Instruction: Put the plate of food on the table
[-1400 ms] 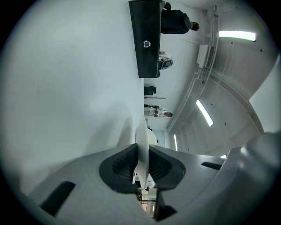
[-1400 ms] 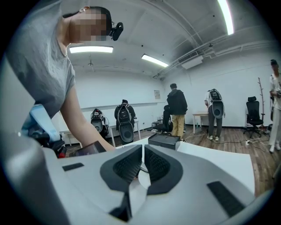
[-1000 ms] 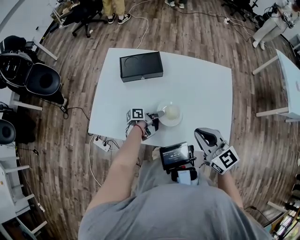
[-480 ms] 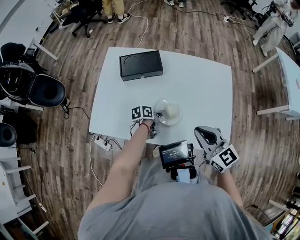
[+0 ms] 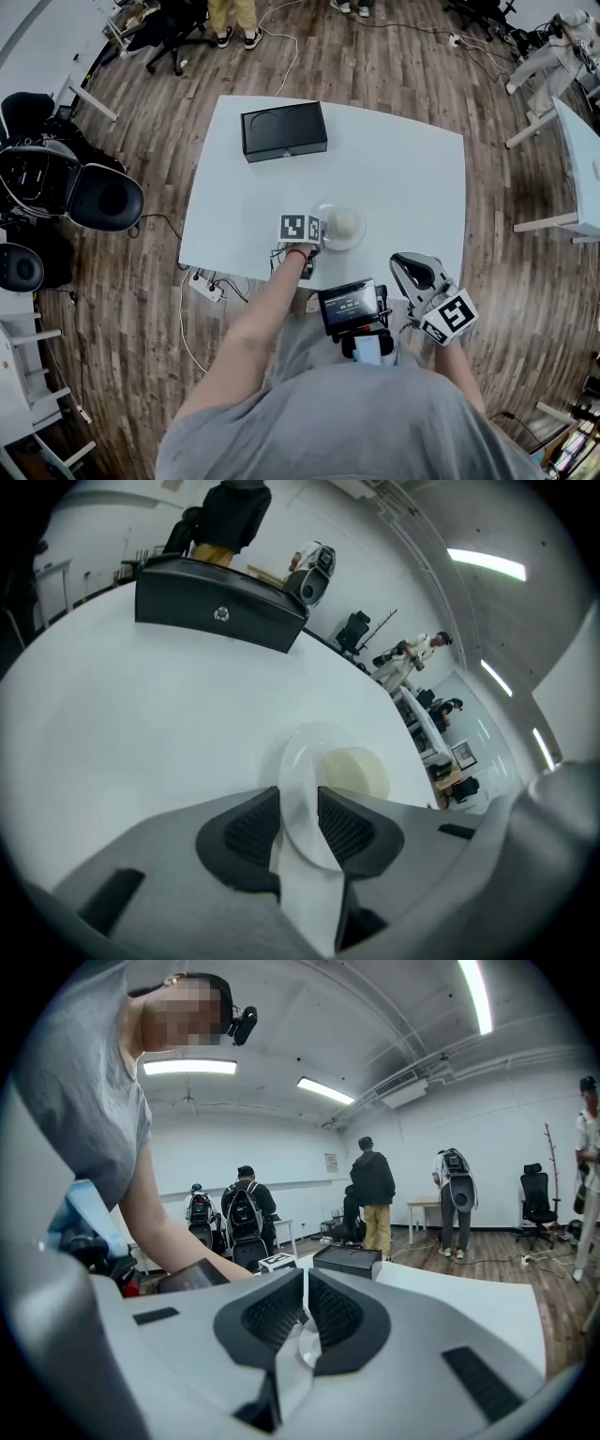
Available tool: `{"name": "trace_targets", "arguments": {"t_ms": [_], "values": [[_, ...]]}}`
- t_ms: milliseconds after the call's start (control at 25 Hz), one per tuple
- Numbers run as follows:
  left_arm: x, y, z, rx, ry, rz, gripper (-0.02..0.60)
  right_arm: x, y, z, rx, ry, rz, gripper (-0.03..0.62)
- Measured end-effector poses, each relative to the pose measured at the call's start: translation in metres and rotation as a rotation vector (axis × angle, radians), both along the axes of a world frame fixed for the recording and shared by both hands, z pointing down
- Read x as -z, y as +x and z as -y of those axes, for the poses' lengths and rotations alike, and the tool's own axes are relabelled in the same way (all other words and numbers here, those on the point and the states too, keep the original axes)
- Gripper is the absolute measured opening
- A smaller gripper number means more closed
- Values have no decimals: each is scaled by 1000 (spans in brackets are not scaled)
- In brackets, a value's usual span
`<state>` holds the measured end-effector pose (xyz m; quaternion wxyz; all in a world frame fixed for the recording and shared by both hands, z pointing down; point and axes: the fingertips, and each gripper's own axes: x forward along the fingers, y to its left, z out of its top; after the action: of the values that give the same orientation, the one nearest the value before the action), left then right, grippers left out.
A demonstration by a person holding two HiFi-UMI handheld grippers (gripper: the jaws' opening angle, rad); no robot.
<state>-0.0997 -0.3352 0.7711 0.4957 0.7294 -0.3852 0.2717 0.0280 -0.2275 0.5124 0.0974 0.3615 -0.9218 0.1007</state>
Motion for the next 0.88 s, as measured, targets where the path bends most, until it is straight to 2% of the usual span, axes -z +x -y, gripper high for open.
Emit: {"name": "trace_targets", "arguments": {"t_ms": [120,400,680,880], "values": [[-2,-6,-1,-51,38,66,112,-1,0,0,0,0,-2,34],[8,-14,-4,-127,117,150,111,0,0,0,-8,4,4,34],[51,-13,-1,-188,248,107,110,6,4,7,-26,17,29,34],[78,-14,-15,-263,299,55,100,14,5,4,-43,36,53,34]]}}
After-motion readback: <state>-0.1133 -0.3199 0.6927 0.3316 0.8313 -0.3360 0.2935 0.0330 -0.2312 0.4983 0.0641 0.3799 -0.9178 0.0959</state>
